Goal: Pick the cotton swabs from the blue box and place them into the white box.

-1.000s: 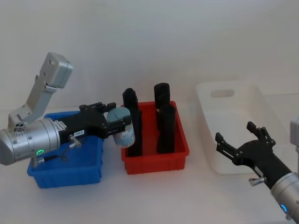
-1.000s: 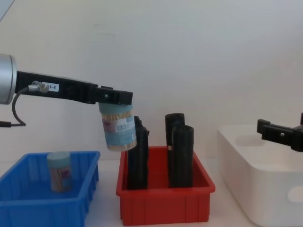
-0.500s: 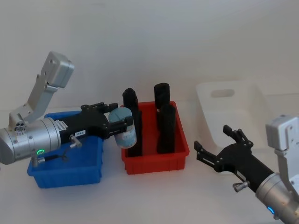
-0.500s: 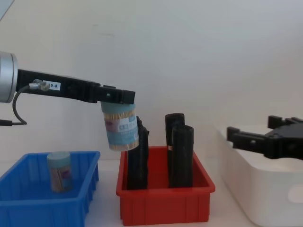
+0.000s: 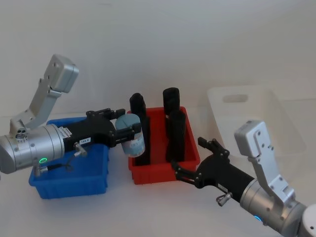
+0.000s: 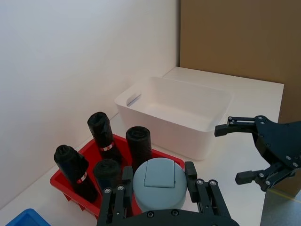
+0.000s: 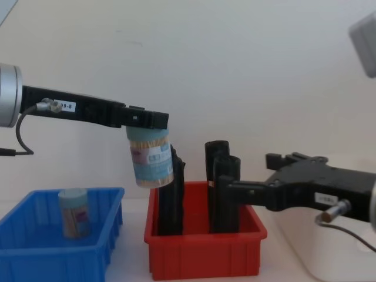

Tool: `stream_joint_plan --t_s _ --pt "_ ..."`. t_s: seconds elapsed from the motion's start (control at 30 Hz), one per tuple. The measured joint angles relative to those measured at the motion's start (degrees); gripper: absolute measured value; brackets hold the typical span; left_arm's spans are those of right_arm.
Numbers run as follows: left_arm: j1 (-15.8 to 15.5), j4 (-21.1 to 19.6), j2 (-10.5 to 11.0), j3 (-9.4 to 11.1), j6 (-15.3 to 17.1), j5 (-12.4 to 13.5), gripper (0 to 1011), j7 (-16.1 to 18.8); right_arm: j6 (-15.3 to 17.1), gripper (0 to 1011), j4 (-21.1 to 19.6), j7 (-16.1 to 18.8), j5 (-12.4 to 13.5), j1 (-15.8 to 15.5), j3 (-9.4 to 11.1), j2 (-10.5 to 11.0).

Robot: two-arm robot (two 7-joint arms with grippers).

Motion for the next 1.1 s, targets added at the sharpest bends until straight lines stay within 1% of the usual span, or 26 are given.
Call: stream_joint_plan --t_s 0.2,0.4,0.83,1.1 --pt "-0.03 0.00 0.00 0.00 0.01 0.00 669 -0.05 0.95 1002 2.14 2.68 -2.32 2.41 -1.13 -1.81" --pt "-0.03 0.00 0.00 0.00 0.02 -0.01 669 -0.09 1.61 1002 3.94 4.21 -4.11 4.52 -2.08 -3.42" --pt "-0.03 0.00 0.00 0.00 0.00 -0.01 669 -0.11 2.10 1002 7.34 5.48 -6.98 8.28 -3.65 -6.38" --pt "-0.03 0.00 0.00 0.00 0.00 -0.01 669 -0.11 1.81 1002 10.24 6.47 -8.64 10.86 -4.67 -8.34"
